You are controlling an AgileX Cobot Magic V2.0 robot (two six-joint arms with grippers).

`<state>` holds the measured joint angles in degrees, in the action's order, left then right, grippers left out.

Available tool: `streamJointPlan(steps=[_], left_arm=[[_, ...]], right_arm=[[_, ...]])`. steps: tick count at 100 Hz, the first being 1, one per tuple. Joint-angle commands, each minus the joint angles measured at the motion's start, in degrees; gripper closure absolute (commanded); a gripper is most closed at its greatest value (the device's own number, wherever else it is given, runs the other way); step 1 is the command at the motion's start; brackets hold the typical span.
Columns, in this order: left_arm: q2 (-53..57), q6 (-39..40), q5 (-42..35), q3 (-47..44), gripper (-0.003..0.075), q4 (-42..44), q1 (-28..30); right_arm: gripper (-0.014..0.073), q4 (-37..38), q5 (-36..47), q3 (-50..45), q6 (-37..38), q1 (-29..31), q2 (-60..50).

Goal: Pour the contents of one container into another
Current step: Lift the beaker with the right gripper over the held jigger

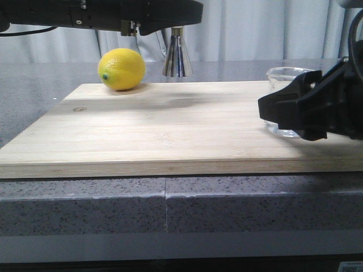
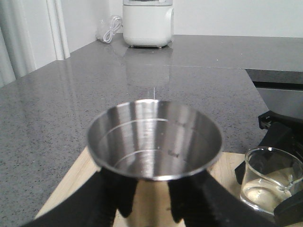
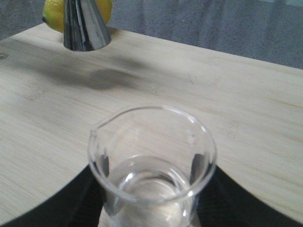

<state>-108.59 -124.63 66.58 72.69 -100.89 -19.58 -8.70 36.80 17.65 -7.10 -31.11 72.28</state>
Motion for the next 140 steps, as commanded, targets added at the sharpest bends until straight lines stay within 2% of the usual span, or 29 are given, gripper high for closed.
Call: streamJointPlan(steps=[1,18,32,42,65,100,115,130,140], left_arm=[[3.38,0.44,6.03,1.7,0.0459,-5.26,-0.46],[3.38,0.44,6.03,1.7,0.0459,-5.26,-0.46],[3.38,0.44,6.03,1.7,0.0459,-5.26,-0.46],[3.38,0.44,6.03,1.7,0.0459,-5.26,-0.46],[3.38,0.44,6.03,1.7,0.0459,-5.26,-0.46],[3.38,0.44,6.03,1.7,0.0459,-5.26,-0.46],[3.38,0.44,6.03,1.7,0.0459,-5.26,-0.46],[3.38,0.44,6.03,1.7,0.0459,-5.26,-0.46],[3.38,0.44,6.03,1.7,0.0459,-5.26,-0.46]], right_arm=[[0.0294,0.09,4.07,3.31,-0.37,-0.21,-2.84],[0.0294,0.09,-3.17,10.24,-1.16,0.27,-5.49],[0.0294,0.9,-16.37,19.09,-1.16,2.11,-6.16],[0.0294,3.83,-27.78,26.19,-1.16,2.9,-6.16],[0.0294,10.18,-39.75,38.6,-1.16,2.9,-4.66],[0.0294,20.88,-48.06,54.03,-1.16,2.9,3.68],[0.0294,26.07,-48.9,56.67,-1.16,2.49,6.07],[0.0294,34.32,-49.18,57.11,-1.16,0.52,7.98],[0.0294,36.58,-49.26,57.11,-1.16,-0.28,8.48]])
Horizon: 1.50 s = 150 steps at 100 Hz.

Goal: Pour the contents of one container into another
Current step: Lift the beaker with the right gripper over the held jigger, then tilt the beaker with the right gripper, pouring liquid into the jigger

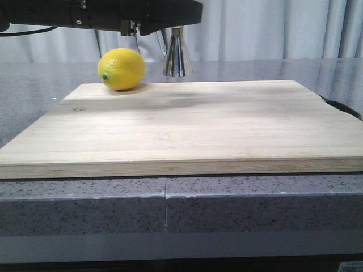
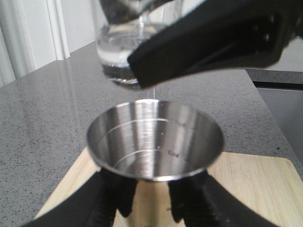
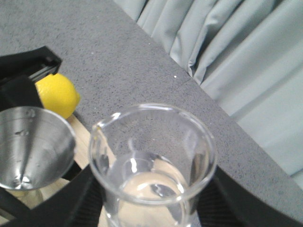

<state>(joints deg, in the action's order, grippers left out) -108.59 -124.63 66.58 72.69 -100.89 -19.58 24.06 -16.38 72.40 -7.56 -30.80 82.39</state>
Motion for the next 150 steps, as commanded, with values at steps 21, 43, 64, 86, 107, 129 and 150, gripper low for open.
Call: streamJointPlan(steps=[21,43,64,86,107,129,150], left_arm=[[3.38,0.44,6.03,1.7,0.0459,-5.26,-0.46],[3.38,0.44,6.03,1.7,0.0459,-5.26,-0.46],[3.38,0.44,6.03,1.7,0.0459,-5.26,-0.46],[3.38,0.44,6.03,1.7,0.0459,-5.26,-0.46],[3.38,0.44,6.03,1.7,0.0459,-5.26,-0.46],[3.38,0.44,6.03,1.7,0.0459,-5.26,-0.46],[3.38,0.44,6.03,1.7,0.0459,-5.26,-0.46]], right_arm=[[0.0299,10.58,4.13,2.35,-0.71,-1.66,-1.39],[0.0299,15.4,4.83,2.35,-0.71,-1.89,-1.39],[0.0299,20.05,6.9,2.35,-0.71,-2.29,-1.39],[0.0299,22.67,7.2,2.35,-0.71,-2.52,-1.39],[0.0299,25.54,7.2,2.35,-0.71,-2.52,-1.39],[0.0299,29.54,7.2,2.35,-0.71,-2.52,-1.39],[0.0299,32.71,7.35,2.35,-0.71,-2.52,-1.39]])
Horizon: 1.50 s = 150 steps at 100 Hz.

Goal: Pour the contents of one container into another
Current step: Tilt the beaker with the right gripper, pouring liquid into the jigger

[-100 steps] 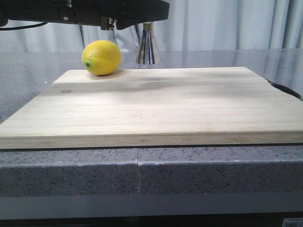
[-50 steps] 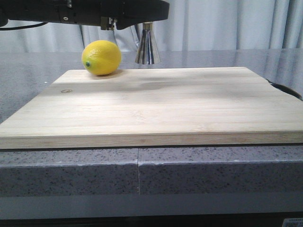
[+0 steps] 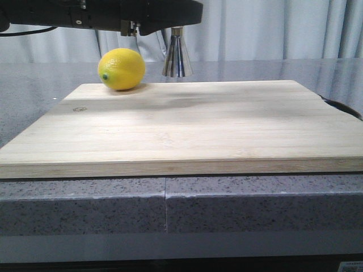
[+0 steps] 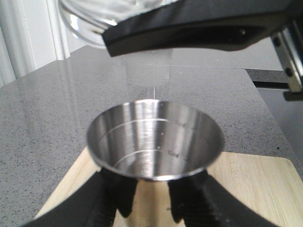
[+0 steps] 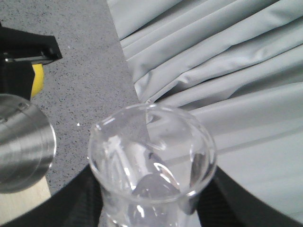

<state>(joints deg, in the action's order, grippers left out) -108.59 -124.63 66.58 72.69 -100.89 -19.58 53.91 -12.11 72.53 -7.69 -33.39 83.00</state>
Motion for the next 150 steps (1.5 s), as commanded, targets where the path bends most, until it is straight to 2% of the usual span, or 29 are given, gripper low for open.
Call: streamJointPlan(steps=[1,150], left_arm=[[3.38,0.44,6.03,1.7,0.0459,-5.26,-0.46],[3.38,0.44,6.03,1.7,0.0459,-5.26,-0.46]], right_arm=[[0.0299,2.85,3.08,2.23,-0.58,0.07,-2.01],[0.0299,14.87,4.95,2.23,-0.58,0.07,-2.01]])
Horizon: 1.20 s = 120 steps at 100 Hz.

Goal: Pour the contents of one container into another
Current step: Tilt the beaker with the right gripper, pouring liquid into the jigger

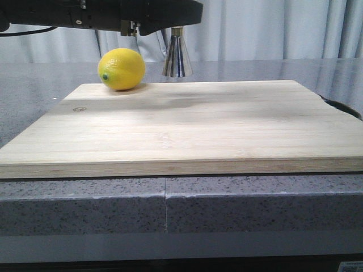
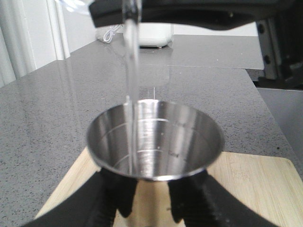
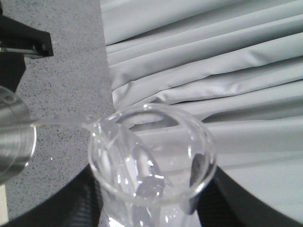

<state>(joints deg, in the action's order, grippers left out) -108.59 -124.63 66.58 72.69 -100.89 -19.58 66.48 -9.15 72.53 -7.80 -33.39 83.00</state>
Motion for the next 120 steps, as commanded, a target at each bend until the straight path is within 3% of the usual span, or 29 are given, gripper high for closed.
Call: streamJointPlan(steps=[1,120], left_arm=[[3.38,0.44,6.03,1.7,0.0459,-5.26,-0.46],[3.38,0.44,6.03,1.7,0.0459,-5.26,-0.46]], right_arm=[[0.0299,2.32,1.99,2.23,-0.46,0.07,-2.01],[0.0299,11.08,1.99,2.23,-0.46,0.07,-2.01]])
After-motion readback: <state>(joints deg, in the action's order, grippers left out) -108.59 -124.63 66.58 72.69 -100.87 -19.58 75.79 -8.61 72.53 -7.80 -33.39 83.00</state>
